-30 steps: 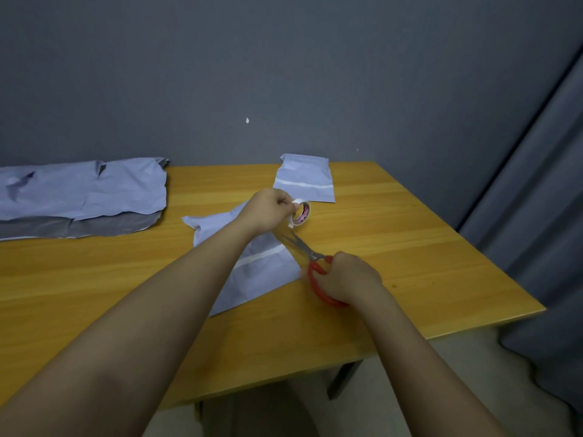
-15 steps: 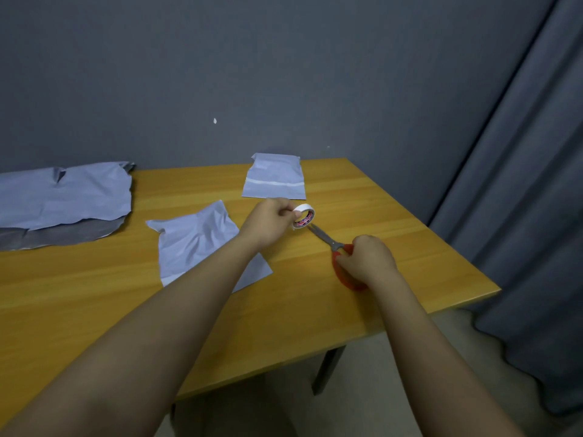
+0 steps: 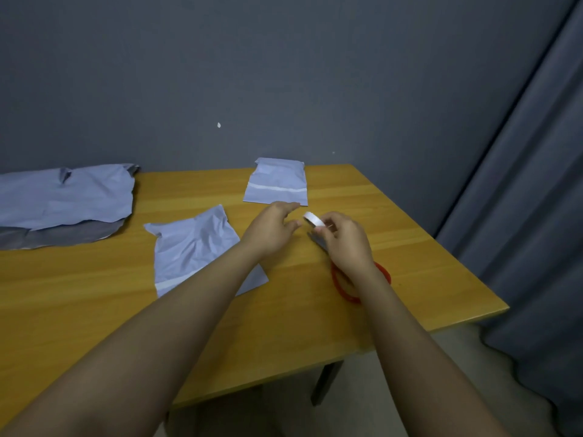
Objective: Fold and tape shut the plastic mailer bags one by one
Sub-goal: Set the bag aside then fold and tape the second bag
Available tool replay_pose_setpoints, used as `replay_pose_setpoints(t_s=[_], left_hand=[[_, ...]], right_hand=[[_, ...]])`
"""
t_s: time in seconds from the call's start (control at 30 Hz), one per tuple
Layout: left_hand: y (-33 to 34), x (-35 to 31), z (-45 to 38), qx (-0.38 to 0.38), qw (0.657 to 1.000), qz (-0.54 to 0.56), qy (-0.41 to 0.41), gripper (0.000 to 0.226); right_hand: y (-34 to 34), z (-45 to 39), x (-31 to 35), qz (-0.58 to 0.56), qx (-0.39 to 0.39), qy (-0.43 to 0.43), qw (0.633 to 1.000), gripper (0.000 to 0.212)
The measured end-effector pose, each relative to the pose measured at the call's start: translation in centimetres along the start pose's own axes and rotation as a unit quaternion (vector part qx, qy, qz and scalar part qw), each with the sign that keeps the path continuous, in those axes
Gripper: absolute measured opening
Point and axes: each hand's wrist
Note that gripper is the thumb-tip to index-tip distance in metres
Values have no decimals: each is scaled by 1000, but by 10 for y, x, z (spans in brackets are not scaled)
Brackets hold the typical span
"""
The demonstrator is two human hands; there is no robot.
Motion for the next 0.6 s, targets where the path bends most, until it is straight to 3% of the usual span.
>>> replay_pose_setpoints(t_s=[0.1, 0.2, 0.4, 0.5, 0.6], left_hand=[[-9, 11, 6, 0, 999, -22, -29, 34], [-21, 21, 17, -3, 998, -20, -56, 29], [-51, 40, 42, -25, 996, 0, -91, 28], [-67, 55, 55, -54, 991, 14, -123, 33], [-84, 71, 69, -73, 988, 4, -137, 31]], right_hand=[[11, -16, -11, 117, -37, 5, 992, 8], [22, -29, -19, 192, -26, 34, 980, 29], [33, -34, -23, 220, 28, 58, 973, 26], [34, -19, 0, 210, 12, -3, 978, 26], [42, 12, 43, 106, 16, -112, 988, 29]])
Point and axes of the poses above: each hand's wrist, its own z-axis away from the middle knuckle, its own y-axis out of the palm, x = y × z, and after that the axes turned 13 degrees about -x, right-handed
